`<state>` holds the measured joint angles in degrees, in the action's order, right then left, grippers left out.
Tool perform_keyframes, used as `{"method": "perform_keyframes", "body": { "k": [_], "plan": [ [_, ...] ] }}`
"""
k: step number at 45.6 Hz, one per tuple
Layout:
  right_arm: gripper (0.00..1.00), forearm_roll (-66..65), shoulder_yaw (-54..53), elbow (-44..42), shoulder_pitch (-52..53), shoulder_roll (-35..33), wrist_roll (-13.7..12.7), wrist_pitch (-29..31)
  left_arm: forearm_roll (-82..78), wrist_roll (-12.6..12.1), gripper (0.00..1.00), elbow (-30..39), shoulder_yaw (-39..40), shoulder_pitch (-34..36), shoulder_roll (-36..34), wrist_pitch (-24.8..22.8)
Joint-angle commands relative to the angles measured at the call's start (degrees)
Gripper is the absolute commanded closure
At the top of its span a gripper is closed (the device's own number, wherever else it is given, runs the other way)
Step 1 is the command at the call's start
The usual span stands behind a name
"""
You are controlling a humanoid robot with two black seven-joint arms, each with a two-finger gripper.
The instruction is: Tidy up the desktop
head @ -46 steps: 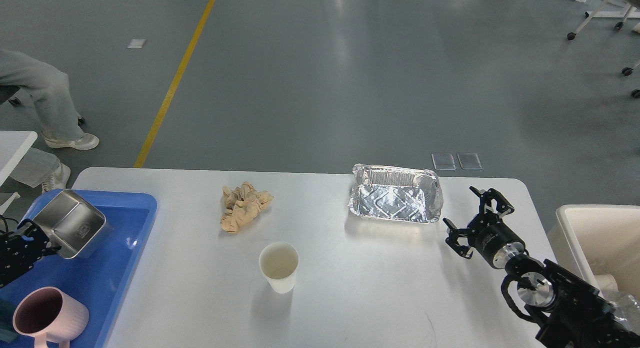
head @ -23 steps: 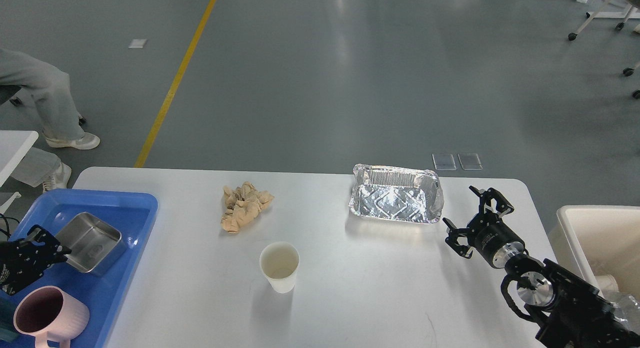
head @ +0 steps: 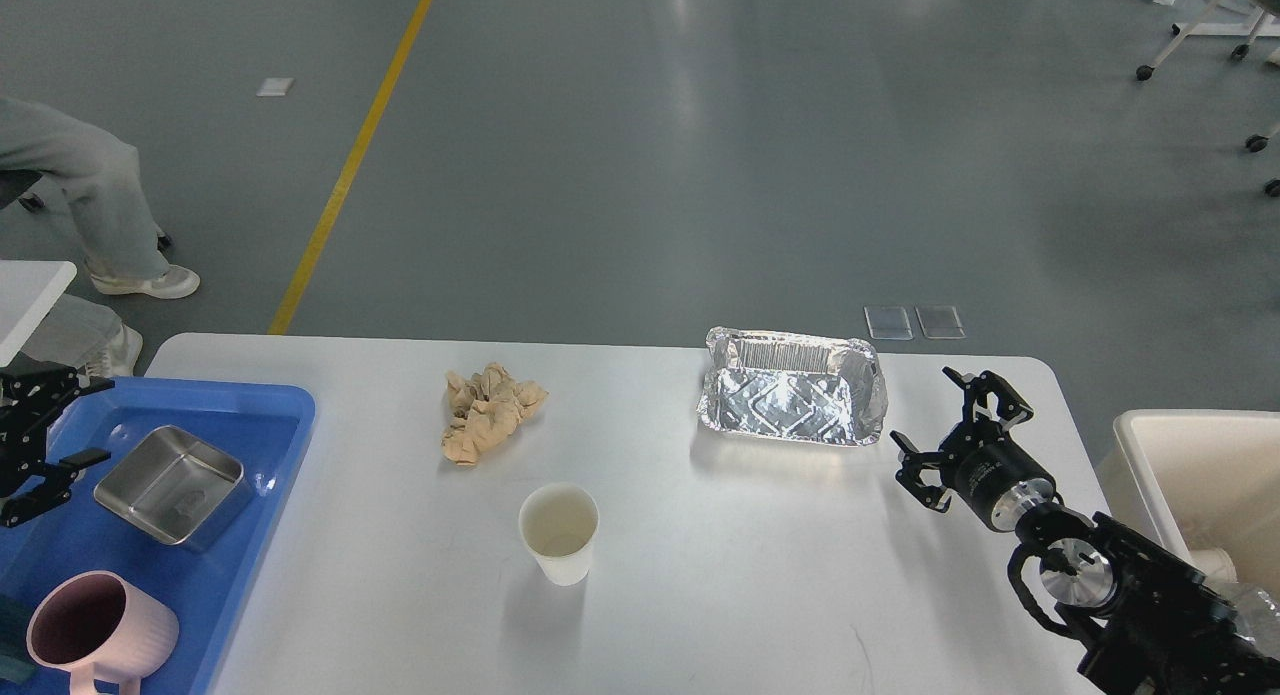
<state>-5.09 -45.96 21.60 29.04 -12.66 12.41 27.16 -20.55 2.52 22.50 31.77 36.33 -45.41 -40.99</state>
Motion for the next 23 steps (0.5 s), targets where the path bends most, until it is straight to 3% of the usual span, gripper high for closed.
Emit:
{"method": "perform_keyframes", "body": {
  "k": [1, 8, 23],
  "plan": [
    [0.0, 0.08, -0.09, 0.02, 0.32, -1.05, -0.02, 0.0, 4.55, -0.06, 0.03, 0.0, 0.22, 4.44, 0.4, 1.96],
    [0.0, 0.34, -0.35, 0.02, 0.58, -2.81, -0.02, 0.0, 8.94, 0.2, 0.03, 0.0, 2.23, 7.17, 0.85, 5.57],
    [0.0, 1.39, -1.06, -0.33, 1.9, -6.15, -0.11, 0.26, 10.97, 0.29, 0.03, 0.35, 7.77, 16.57, 5.59, 4.96]
  ]
}}
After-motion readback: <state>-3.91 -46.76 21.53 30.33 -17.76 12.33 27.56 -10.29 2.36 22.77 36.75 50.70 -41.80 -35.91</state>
